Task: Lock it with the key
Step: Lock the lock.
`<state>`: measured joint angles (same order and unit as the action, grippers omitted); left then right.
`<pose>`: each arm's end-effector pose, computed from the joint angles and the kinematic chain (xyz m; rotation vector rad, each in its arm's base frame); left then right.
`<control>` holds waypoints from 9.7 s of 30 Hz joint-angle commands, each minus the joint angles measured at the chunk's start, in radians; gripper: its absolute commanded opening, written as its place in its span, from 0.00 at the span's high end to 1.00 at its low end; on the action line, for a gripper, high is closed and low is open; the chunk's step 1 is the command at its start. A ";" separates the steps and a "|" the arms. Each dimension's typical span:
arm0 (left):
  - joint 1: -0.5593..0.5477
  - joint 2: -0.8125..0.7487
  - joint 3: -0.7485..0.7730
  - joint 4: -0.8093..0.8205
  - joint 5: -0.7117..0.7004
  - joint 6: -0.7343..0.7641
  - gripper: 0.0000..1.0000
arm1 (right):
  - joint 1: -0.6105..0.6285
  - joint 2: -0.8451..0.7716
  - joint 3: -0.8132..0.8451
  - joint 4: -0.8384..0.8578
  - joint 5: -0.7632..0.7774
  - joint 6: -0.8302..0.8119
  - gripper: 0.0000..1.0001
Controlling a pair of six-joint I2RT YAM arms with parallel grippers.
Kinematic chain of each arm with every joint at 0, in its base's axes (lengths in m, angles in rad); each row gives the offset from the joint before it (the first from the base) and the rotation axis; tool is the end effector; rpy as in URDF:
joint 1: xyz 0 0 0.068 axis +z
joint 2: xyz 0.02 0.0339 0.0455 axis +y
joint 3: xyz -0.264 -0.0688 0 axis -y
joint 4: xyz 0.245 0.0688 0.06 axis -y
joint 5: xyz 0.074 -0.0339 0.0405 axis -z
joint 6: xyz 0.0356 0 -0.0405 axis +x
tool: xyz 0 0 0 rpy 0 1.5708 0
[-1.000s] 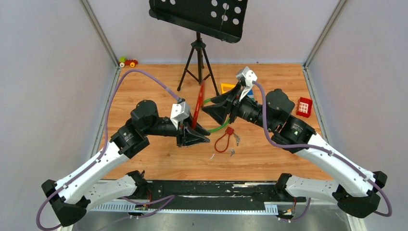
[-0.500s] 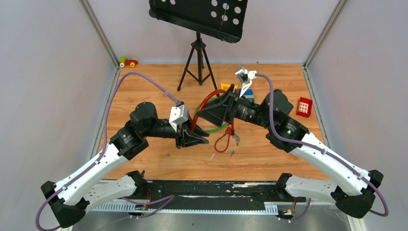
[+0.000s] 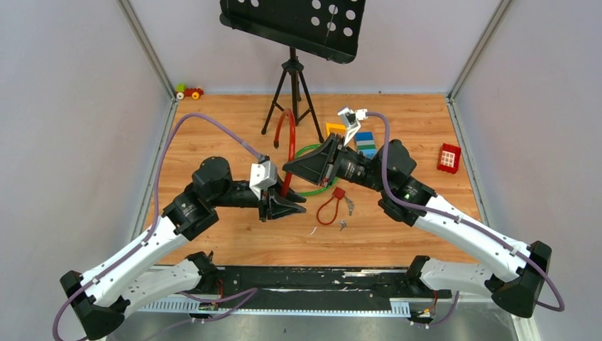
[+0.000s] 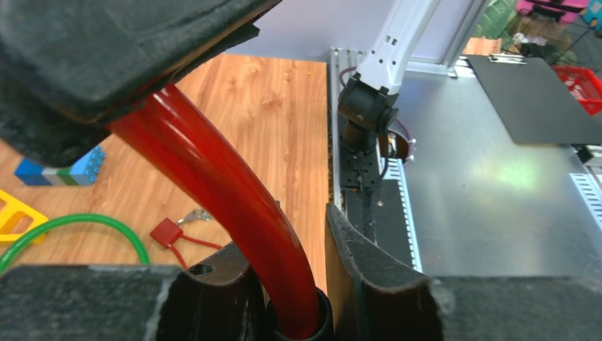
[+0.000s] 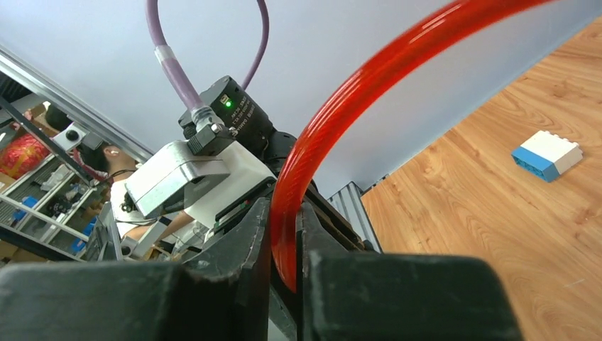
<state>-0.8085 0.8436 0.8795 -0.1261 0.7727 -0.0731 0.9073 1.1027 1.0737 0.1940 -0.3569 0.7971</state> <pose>0.1107 -0.1519 0.3705 1.1962 1.3541 -1.2833 0.1463 0.2073 0.4196 -0.4291 1.5822 1.6149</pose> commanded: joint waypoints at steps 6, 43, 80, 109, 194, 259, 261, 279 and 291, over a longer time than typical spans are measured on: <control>-0.006 -0.195 -0.101 0.255 -0.134 0.048 0.00 | -0.015 -0.071 0.087 -0.019 0.088 -0.148 1.00; -0.006 -0.102 -0.175 0.729 0.224 -0.274 0.23 | -0.014 -0.077 0.126 0.328 -0.664 -0.369 1.00; -0.008 0.082 -0.195 1.157 0.330 -0.642 0.45 | -0.001 -0.003 0.101 0.551 -0.707 -0.232 1.00; -0.008 -0.093 -0.071 0.329 -0.031 -0.022 0.73 | 0.009 -0.157 0.044 0.082 -0.076 -0.580 1.00; -0.114 -0.159 0.160 0.017 -0.794 0.331 1.00 | -0.140 -0.054 -0.529 0.510 0.607 -0.817 0.35; -0.115 -0.063 0.241 -0.129 -0.549 0.196 0.49 | -0.108 -0.237 -0.081 -0.144 0.410 -1.237 1.00; -0.114 -0.065 0.250 -0.142 -0.553 0.197 0.46 | -0.107 -0.238 -0.082 -0.150 0.422 -1.254 1.00; -0.115 -0.025 0.265 -0.200 -0.542 0.199 1.00 | -0.104 -0.252 -0.076 -0.145 0.417 -1.265 1.00; -0.114 -0.094 0.230 -0.069 -0.677 0.216 1.00 | -0.104 -0.271 -0.245 -0.016 0.554 -1.103 0.49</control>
<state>-0.9249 0.7841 1.1011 -0.3168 0.1547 0.1352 0.7990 0.8532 0.9161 0.0372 0.1024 -0.4236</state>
